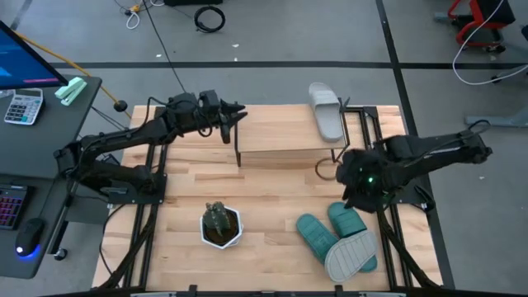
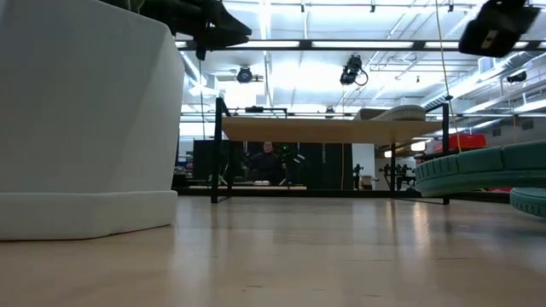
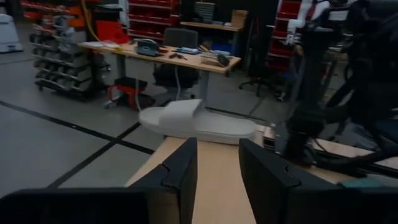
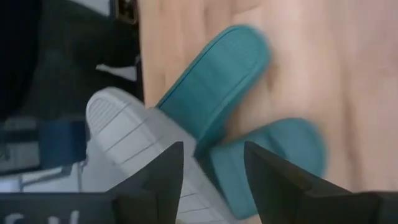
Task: Pick and place slides into the shelf
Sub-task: Put the gray slide on the shelf
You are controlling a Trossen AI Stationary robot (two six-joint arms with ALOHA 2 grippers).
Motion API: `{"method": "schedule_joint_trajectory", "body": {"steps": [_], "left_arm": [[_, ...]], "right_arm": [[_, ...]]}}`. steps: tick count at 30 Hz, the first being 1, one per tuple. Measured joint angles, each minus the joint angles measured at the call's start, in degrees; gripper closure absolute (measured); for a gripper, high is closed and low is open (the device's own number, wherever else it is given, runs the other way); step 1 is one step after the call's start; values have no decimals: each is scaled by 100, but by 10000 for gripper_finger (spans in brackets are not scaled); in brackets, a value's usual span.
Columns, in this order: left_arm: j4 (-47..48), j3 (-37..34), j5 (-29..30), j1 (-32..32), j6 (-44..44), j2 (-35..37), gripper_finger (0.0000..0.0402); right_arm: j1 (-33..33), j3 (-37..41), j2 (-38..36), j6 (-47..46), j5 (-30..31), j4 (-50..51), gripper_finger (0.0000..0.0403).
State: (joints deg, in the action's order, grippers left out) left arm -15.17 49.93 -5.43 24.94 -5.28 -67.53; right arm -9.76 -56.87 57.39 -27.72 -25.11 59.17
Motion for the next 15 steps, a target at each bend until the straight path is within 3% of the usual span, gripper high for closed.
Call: {"method": "schedule_joint_trajectory", "body": {"steps": [8, 15], "left_arm": [[60, 0, -2, -348, -6, 0, 274], [62, 0, 1, -467, -9, 0, 268]], "right_arm": [[-819, 804, -1, -849, -282, -1081, 229], [-1006, 1205, 26, -1475, -1192, -2007, 229]]}}
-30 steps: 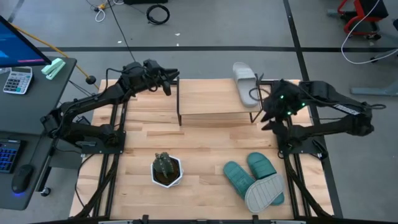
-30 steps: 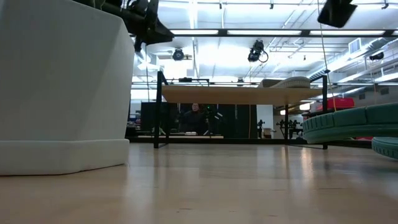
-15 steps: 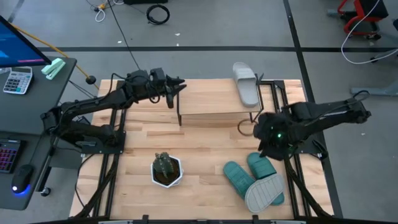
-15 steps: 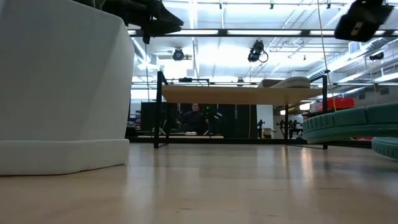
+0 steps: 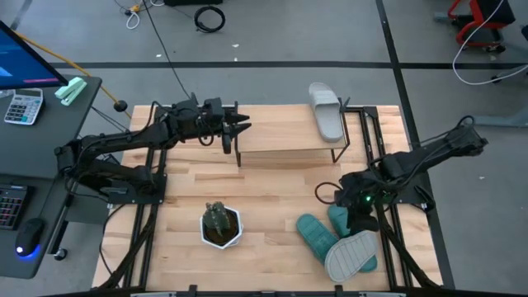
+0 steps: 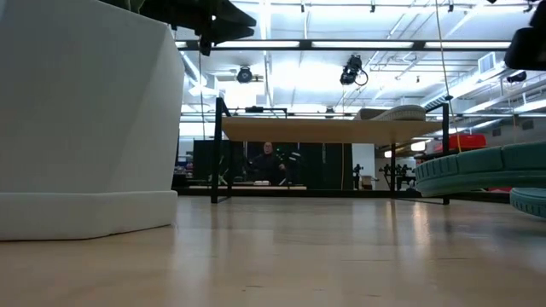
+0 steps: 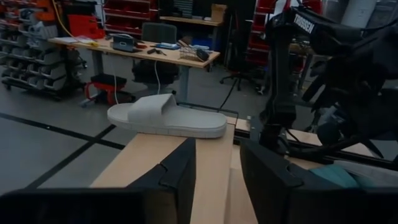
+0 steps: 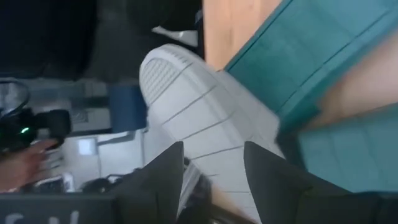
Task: Pick and place slides into the shelf
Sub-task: Put the gray slide on the shelf
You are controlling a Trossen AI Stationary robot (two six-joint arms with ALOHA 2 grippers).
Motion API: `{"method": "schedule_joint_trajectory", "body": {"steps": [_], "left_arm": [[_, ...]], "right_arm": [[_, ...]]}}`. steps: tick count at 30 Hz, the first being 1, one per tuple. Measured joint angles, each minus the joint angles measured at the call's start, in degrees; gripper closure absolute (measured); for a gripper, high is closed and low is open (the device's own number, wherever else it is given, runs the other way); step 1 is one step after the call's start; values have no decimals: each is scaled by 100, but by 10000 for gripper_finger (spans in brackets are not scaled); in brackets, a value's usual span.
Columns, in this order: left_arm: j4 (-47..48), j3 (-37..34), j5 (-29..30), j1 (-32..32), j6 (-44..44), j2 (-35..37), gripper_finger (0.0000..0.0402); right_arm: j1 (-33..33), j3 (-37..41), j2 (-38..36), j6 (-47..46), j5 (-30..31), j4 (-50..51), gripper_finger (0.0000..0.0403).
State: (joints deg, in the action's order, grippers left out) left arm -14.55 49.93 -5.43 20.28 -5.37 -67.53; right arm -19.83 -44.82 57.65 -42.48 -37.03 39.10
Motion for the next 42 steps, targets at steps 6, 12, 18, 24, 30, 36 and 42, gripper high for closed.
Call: {"method": "schedule_joint_trajectory", "body": {"steps": [6, 12, 18, 24, 30, 36, 42], "left_arm": [[2, 0, -1, -3, 3, 0, 265], [5, 0, -1, 0, 0, 0, 271], [39, 0, 0, 0, 0, 0, 264], [78, 0, -1, 2, 0, 0, 260], [208, 0, 2, 13, 0, 0, 266], [254, 0, 1, 13, -108, 0, 261], [252, 0, 0, 13, -118, 0, 265]], "right_arm": [[-80, 55, 283, 314, -84, -67, 229], [-123, 57, 741, 709, -113, -417, 195], [-365, 59, 1066, 918, -121, -494, 122], [-648, 59, 1359, 960, 149, -755, 59], [-830, 59, 1733, 1156, 372, -987, 26], [-1036, 54, 2005, 1405, 482, -1084, 38], [-1111, 48, 2049, 1405, 777, -1070, 147]]}}
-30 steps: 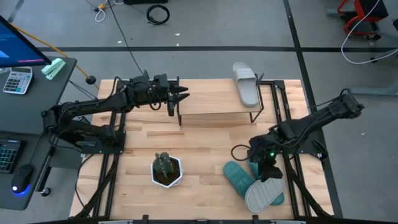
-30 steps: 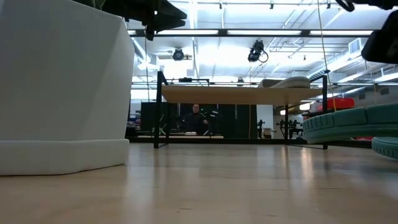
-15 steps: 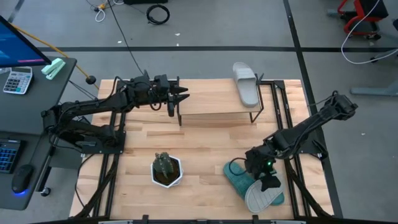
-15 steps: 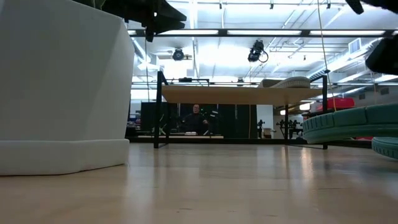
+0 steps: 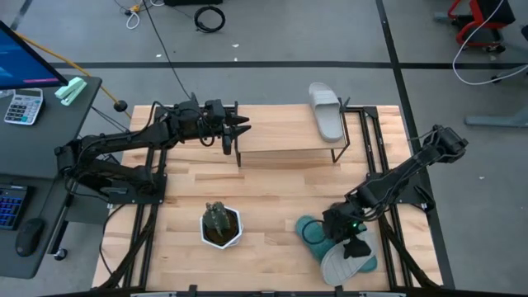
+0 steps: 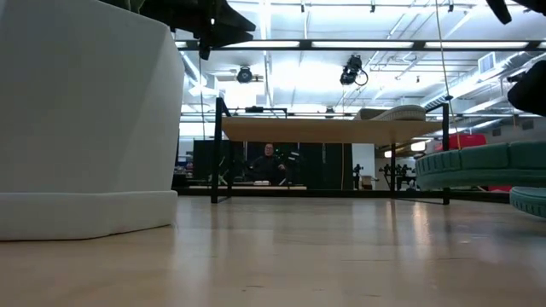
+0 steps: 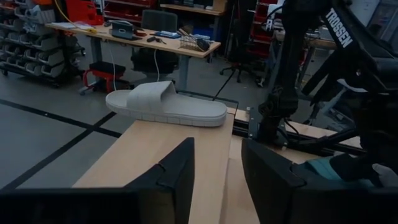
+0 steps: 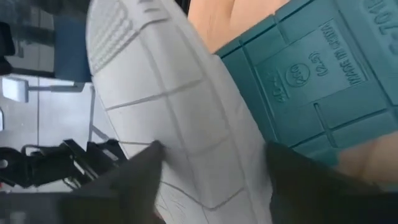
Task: Pick and place slides into the shelf
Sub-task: Put the gray slide on the shelf
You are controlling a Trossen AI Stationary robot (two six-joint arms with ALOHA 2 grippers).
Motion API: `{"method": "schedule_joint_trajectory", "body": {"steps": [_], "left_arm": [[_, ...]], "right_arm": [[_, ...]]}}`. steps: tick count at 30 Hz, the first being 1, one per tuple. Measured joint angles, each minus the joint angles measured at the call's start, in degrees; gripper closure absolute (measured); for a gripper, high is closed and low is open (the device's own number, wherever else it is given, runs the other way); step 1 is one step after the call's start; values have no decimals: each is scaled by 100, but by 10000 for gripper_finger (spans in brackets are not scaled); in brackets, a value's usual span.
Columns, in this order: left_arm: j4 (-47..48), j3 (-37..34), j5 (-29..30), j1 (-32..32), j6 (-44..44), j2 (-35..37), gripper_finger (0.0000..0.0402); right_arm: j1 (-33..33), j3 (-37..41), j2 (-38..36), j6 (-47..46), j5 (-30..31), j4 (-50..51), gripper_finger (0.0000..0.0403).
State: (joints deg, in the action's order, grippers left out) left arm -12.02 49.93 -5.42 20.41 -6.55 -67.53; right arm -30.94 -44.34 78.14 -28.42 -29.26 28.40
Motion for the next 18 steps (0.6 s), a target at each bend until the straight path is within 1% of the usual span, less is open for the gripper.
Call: {"method": "schedule_joint_trajectory", "body": {"steps": [3, 5, 6, 14, 18], "left_arm": [[-1, 0, 16, 4, 4, 0, 268], [-2, 0, 23, 4, 17, 0, 268], [-1, 0, 23, 4, 17, 0, 267], [6, 0, 23, 4, 33, 0, 270], [17, 0, 25, 4, 33, 0, 273]], "right_arm": [[0, 0, -87, -1, 125, 30, 236], [0, 0, -136, 0, 95, 56, 295], [-4, 0, -163, -8, 67, 92, 312], [2, -122, -498, -278, -256, 262, 315], [49, -552, -773, -310, -74, 730, 318]]}}
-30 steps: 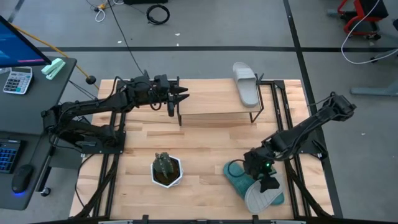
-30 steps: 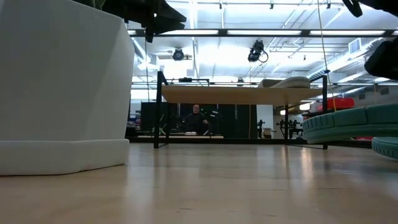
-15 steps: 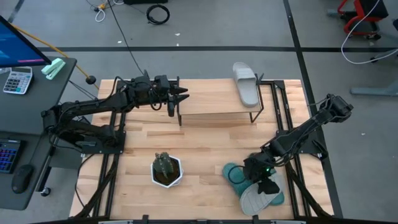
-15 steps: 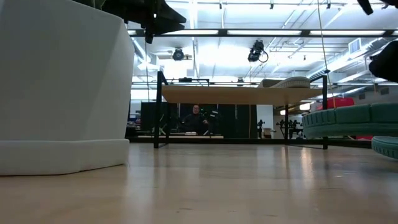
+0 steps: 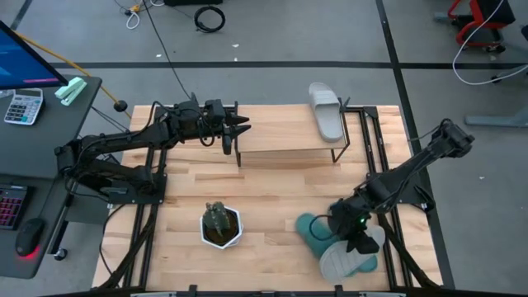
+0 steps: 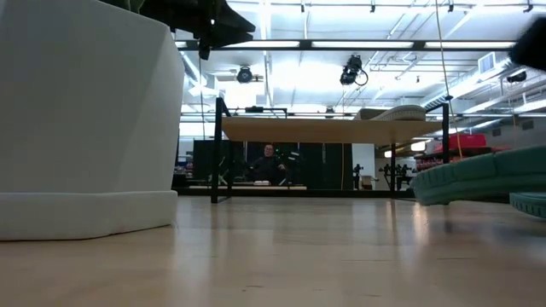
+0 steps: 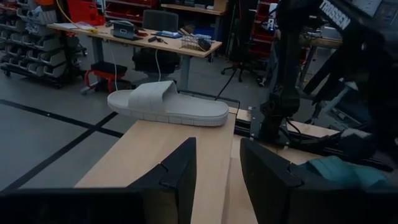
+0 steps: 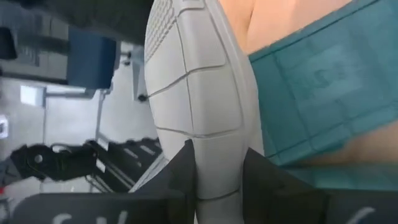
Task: Pick and place slides into the shelf
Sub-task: Put the gray slide on the shelf
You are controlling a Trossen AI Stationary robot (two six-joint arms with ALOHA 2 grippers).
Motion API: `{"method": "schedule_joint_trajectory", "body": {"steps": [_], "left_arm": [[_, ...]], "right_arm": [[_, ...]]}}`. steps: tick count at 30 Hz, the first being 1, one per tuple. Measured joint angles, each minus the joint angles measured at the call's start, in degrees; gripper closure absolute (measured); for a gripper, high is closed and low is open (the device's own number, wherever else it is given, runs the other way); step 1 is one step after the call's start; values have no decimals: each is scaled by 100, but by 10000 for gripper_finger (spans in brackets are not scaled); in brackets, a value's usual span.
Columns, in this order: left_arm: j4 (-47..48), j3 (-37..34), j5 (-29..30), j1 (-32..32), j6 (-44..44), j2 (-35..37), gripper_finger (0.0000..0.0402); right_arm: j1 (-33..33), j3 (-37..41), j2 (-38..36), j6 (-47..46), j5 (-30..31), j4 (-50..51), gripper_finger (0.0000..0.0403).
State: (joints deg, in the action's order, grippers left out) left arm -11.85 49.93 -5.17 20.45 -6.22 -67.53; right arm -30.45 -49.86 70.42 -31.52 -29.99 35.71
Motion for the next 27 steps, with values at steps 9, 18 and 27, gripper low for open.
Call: {"method": "schedule_joint_trajectory", "body": {"steps": [9, 18, 27], "left_arm": [[8, 0, -2, 0, -2, 0, 269], [-12, 0, -2, 0, -63, -2, 272], [-145, 0, 100, 0, -64, -2, 267]], "right_arm": [[824, -1910, -258, 708, 1645, 2064, 319], [2461, -3099, -256, 1131, 3823, 2115, 320], [3525, -3663, -159, 2629, 6721, 2140, 321]]}}
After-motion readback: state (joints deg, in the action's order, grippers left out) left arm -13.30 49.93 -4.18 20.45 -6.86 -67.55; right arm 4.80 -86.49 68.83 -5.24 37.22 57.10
